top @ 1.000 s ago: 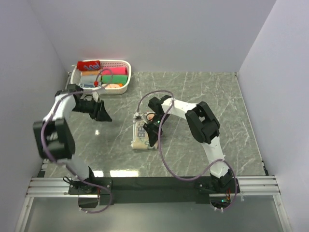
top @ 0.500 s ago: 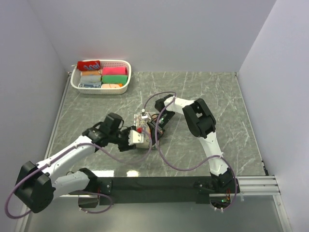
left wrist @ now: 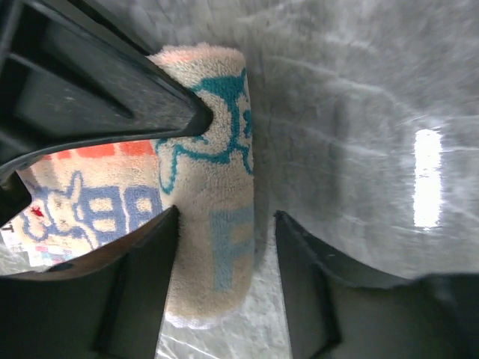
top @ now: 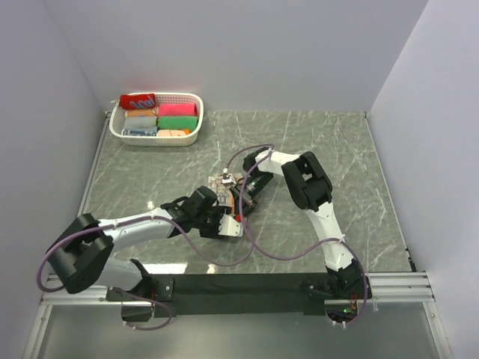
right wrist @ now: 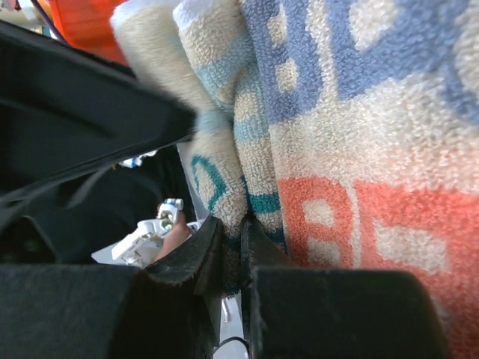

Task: Roll the towels
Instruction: Roll the towel

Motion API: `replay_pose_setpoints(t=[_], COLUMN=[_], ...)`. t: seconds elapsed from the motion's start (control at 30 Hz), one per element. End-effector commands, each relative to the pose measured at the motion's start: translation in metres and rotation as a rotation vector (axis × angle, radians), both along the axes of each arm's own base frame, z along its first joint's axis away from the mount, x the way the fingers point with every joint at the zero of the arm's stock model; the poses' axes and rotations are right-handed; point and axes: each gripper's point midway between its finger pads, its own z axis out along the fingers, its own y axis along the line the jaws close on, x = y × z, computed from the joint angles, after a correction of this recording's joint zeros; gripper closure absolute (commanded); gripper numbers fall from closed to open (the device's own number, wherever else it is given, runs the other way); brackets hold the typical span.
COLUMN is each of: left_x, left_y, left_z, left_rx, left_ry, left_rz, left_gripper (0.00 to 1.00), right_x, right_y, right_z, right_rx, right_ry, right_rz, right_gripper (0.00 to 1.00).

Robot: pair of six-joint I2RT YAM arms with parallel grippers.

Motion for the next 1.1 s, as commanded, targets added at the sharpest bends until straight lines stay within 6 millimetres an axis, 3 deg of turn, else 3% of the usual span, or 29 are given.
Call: replay_pose_setpoints(t=[0.0,0.07,0.13,0.3,0.4,0.47,0.57,0.63,0.67,0.7,0.73,0.77,0.8,0.83,0.87,0.9,0.93,0.97,1.07], left_x=[0.008,-0.002,-0.008,-0.043,-0.056,-0.061,-0.061,-0.057,-0.054,-0.045,-0.05,-0.048,-0.034,-0.037,-0.032,-0.019,-0.018,-0.012,0.001], left_y=[0.001,0.009,0.012,0.03,0.034,0.037,0.038,0.038,0.037,0.035,0.038,0.038,0.035,0.036,0.035,0.033,0.033,0.033,0.03], left_z=[-0.008,-0.022,-0.03,-0.044,-0.044,-0.045,-0.042,-0.041,-0.04,-0.042,-0.039,-0.037,-0.039,-0.036,-0.036,-0.039,-0.038,-0.039,-0.044], left_rx=[0.042,0.102,0.144,0.244,0.27,0.281,0.284,0.301,0.305,0.315,0.328,0.333,0.325,0.328,0.324,0.314,0.32,0.313,0.33], left_ry=[-0.034,0.027,0.08,0.266,0.357,0.42,0.535,0.62,0.649,0.693,0.77,0.813,0.852,0.92,0.943,0.966,0.998,1.011,1.044], left_rz=[-0.006,-0.022,-0.034,-0.092,-0.107,-0.099,-0.051,-0.004,0.014,0.042,0.058,0.076,0.109,0.126,0.142,0.165,0.181,0.197,0.22], left_gripper=[0.43,0.47,0.57,0.82,0.9,0.92,0.93,0.93,0.93,0.92,0.92,0.91,0.91,0.9,0.88,0.87,0.87,0.87,0.87], right_x=[0.012,0.014,0.016,0.027,0.045,0.066,0.101,0.117,0.129,0.134,0.134,0.139,0.141,0.136,0.132,0.13,0.121,0.111,0.074], right_y=[-0.005,-0.003,-0.003,-0.007,-0.022,-0.039,-0.07,-0.091,-0.108,-0.12,-0.129,-0.143,-0.153,-0.161,-0.167,-0.175,-0.185,-0.191,-0.194], right_z=[-0.016,-0.013,-0.01,0.009,0.021,0.025,0.058,0.067,0.09,0.097,0.101,0.124,0.129,0.13,0.152,0.157,0.143,0.158,0.148], right_rx=[-0.036,-0.03,-0.025,-0.009,-0.026,-0.046,-0.057,-0.084,-0.078,-0.097,-0.11,-0.103,-0.135,-0.153,-0.147,-0.171,-0.223,-0.223,-0.238], right_ry=[-0.051,-0.028,-0.013,-0.066,-0.161,-0.231,-0.415,-0.503,-0.58,-0.619,-0.649,-0.733,-0.788,-0.816,-0.916,-0.989,-1.026,-1.107,-1.138], right_rz=[-0.001,-0.021,-0.035,-0.076,-0.134,-0.207,-0.322,-0.379,-0.443,-0.48,-0.505,-0.549,-0.561,-0.567,-0.582,-0.587,-0.582,-0.589,-0.495], right_gripper=[1.0,1.0,1.0,0.8,0.69,0.67,0.62,0.62,0.62,0.62,0.62,0.62,0.62,0.62,0.63,0.64,0.64,0.64,0.64])
